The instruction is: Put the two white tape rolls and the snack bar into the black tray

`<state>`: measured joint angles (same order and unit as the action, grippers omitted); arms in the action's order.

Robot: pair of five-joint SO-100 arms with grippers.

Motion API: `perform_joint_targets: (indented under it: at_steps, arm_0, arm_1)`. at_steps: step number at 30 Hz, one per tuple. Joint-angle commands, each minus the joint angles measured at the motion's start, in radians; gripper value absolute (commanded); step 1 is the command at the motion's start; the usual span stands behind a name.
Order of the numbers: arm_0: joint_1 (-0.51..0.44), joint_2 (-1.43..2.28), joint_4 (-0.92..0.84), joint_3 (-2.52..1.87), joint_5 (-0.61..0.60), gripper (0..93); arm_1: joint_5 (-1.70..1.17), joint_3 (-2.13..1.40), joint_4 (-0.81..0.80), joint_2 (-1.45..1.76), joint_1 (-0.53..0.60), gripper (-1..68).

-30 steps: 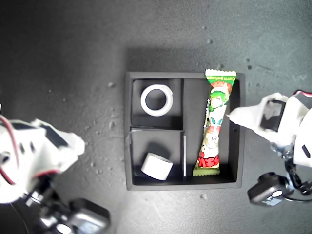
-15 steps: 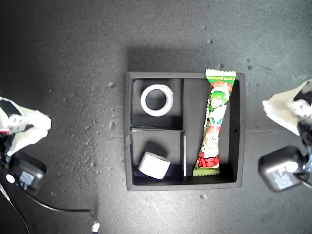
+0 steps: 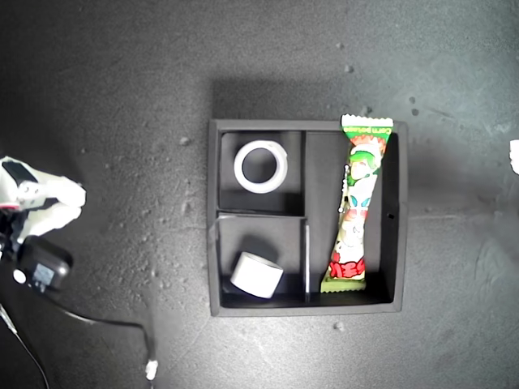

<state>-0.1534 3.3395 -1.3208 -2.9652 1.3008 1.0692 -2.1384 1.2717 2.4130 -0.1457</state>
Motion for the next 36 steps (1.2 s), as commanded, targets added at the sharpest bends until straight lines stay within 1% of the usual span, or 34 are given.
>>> perform_joint_targets:
  at_steps: [1,10,13,18,21,23,24,26,27,29,30,31,32,34,36]
  arm_0:
    - [-0.002,0.044,-0.005,-0.012,0.011,0.0]
    - [0.012,0.046,0.032,-0.129,-0.012,0.0]
    - [0.006,0.046,0.091,-0.173,-0.029,0.0]
    - [0.023,0.046,0.069,-0.173,-0.014,0.1]
    - [0.031,0.046,0.069,-0.173,-0.063,0.1]
    - [0.031,0.046,0.055,-0.173,-0.038,0.1]
    - [0.031,0.046,0.032,-0.173,-0.008,0.1]
    - [0.026,0.046,-0.009,-0.173,0.044,0.1]
    - [0.035,0.046,-0.011,-0.173,-0.009,0.2]
    - [0.035,0.046,-0.032,-0.173,0.023,0.2]
    - [0.032,0.046,-0.032,-0.173,0.008,0.2]
    - [0.041,0.048,-0.032,-0.173,-0.020,0.2]
    - [0.055,0.048,-0.034,-0.173,-0.075,0.2]
    - [0.069,0.048,-0.054,-0.173,-0.063,0.2]
    - [0.072,0.048,-0.060,-0.173,-0.081,0.2]
  arm_1:
    - [0.014,-0.187,-0.074,0.199,0.026,-0.6]
    - [0.054,-0.653,-0.109,0.652,0.046,-0.6]
    - [0.041,-0.721,-0.098,0.684,0.051,-0.6]
    - [0.043,-0.828,-0.178,0.687,0.048,-0.6]
    - [0.038,-0.888,-0.227,0.701,0.041,-0.6]
    - [0.026,-0.966,-0.270,0.770,0.040,-0.6]
    - [0.018,-0.986,-0.244,0.819,0.035,-0.5]
    - [0.006,-0.986,-0.247,0.819,0.038,-0.3]
    - [0.005,-0.986,-0.245,0.819,0.032,-0.2]
    - [0.034,-0.986,-0.196,0.819,0.014,-0.1]
    - [0.051,-0.986,-0.169,0.819,0.011,-0.1]
    - [0.048,-0.986,-0.143,0.819,0.008,-0.1]
    - [0.046,-0.986,-0.118,0.819,-0.002,-0.1]
    - [0.046,-0.986,-0.077,0.819,-0.028,0.0]
    - [0.051,-0.986,-0.035,0.819,-0.043,0.0]
